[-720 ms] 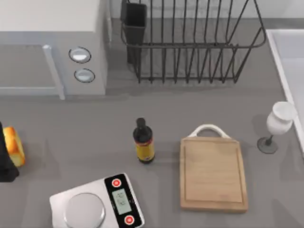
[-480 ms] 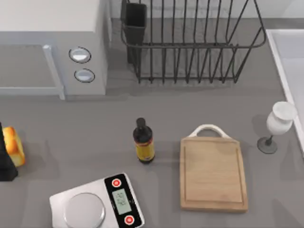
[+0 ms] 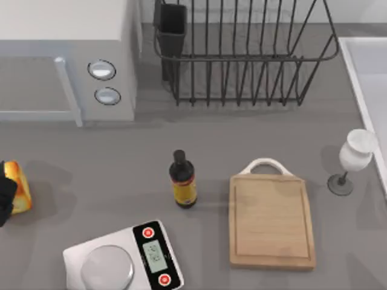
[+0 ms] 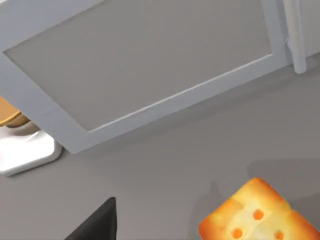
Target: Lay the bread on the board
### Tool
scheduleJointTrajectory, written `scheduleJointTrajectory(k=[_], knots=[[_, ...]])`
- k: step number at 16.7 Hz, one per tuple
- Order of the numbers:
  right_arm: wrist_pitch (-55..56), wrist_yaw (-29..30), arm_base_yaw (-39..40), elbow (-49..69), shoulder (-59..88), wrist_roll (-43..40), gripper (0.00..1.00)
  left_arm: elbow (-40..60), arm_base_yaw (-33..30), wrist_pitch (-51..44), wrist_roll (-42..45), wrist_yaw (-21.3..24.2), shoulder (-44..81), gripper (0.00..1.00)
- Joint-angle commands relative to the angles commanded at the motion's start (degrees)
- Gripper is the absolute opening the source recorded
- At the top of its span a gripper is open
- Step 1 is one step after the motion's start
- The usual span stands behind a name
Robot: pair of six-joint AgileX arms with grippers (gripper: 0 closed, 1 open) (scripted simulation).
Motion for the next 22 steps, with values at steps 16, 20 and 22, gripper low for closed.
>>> scheduleJointTrajectory(k=[16, 20, 22], knots=[[0.0, 0.0, 0.0, 0.0, 0.0, 0.0, 1.0, 44.0, 1.8, -37.4, 45.5, 0.1, 67.1, 1.0], [0.0, 0.0, 0.0, 0.0, 0.0, 0.0, 1.0, 44.1, 1.8, -37.5, 45.6, 0.1, 67.2, 1.0], [0.0, 0.0, 0.0, 0.0, 0.0, 0.0, 1.0, 43.8, 1.5, -37.1, 45.5, 0.1, 67.2, 1.0]])
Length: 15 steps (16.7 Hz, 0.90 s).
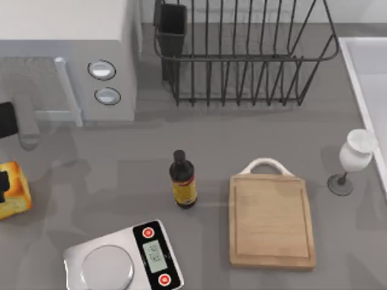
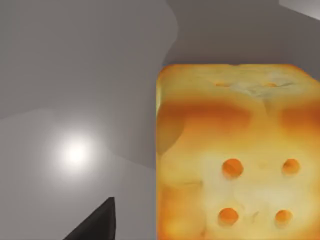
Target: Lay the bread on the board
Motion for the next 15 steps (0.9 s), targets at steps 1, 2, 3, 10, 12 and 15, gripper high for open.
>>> scheduleJointTrajectory(k=[1, 2, 3, 10, 12, 15], knots=[[0.0, 0.0, 0.0, 0.0, 0.0, 0.0, 1.0, -0.5, 0.1, 0.8, 0.0, 0.0, 0.4, 1.0], [0.0, 0.0, 0.0, 0.0, 0.0, 0.0, 1.0, -1.4, 0.1, 2.1, -0.1, 0.0, 1.0, 1.0], [0.0, 0.0, 0.0, 0.0, 0.0, 0.0, 1.0, -2.5, 0.2, 4.0, 0.0, 0.0, 1.7, 1.0], [0.0, 0.0, 0.0, 0.0, 0.0, 0.0, 1.0, -8.8, 0.4, 15.4, 0.3, 0.0, 6.7, 1.0], [0.0, 0.0, 0.0, 0.0, 0.0, 0.0, 1.0, -8.8, 0.4, 15.4, 0.3, 0.0, 6.7, 1.0], [0.0, 0.0, 0.0, 0.0, 0.0, 0.0, 1.0, -8.8, 0.4, 15.4, 0.3, 0.0, 6.7, 0.85]])
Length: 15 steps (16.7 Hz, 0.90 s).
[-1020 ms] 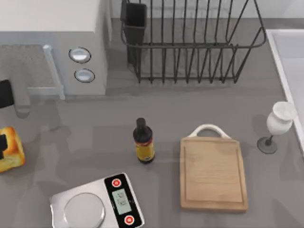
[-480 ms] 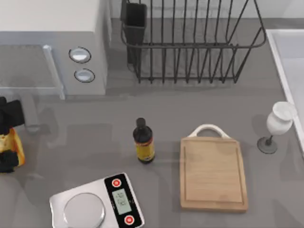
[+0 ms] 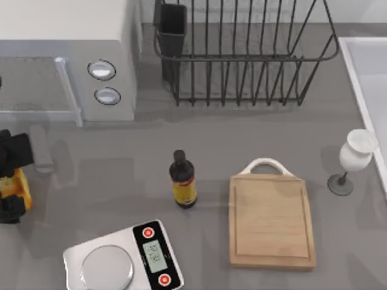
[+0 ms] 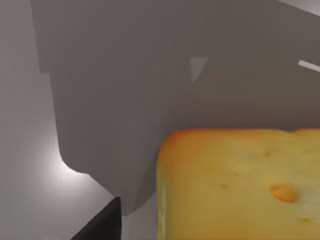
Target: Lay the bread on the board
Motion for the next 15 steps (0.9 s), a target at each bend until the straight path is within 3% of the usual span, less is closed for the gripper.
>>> scheduleJointTrajectory(k=[11, 15], knots=[[0.0, 0.0, 0.0, 0.0, 0.0, 0.0, 1.0, 0.0, 0.0, 0.0, 0.0, 0.0, 0.0, 0.02], [0.0, 0.0, 0.0, 0.0, 0.0, 0.0, 1.0, 0.0, 0.0, 0.0, 0.0, 0.0, 0.0, 0.0]])
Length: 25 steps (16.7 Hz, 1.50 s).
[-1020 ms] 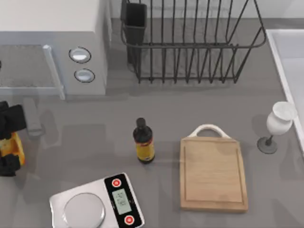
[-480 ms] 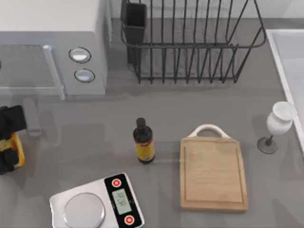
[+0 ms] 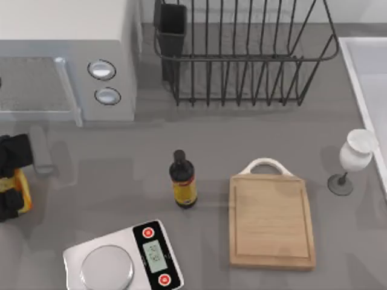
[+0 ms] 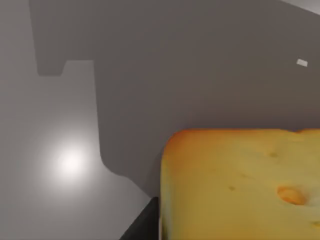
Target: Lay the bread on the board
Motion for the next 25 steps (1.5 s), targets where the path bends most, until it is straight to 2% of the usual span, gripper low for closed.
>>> scheduleJointTrajectory(k=[7, 17, 25], knots=[[0.0, 0.0, 0.0, 0.0, 0.0, 0.0, 1.0, 0.4, -0.1, -0.9, 0.1, 0.0, -0.7, 0.0], [0.0, 0.0, 0.0, 0.0, 0.0, 0.0, 1.0, 13.4, -0.4, -21.9, -0.1, 0.0, -7.7, 0.0], [0.0, 0.0, 0.0, 0.0, 0.0, 0.0, 1.0, 14.2, -1.0, -23.0, -1.4, -0.1, -7.9, 0.0]])
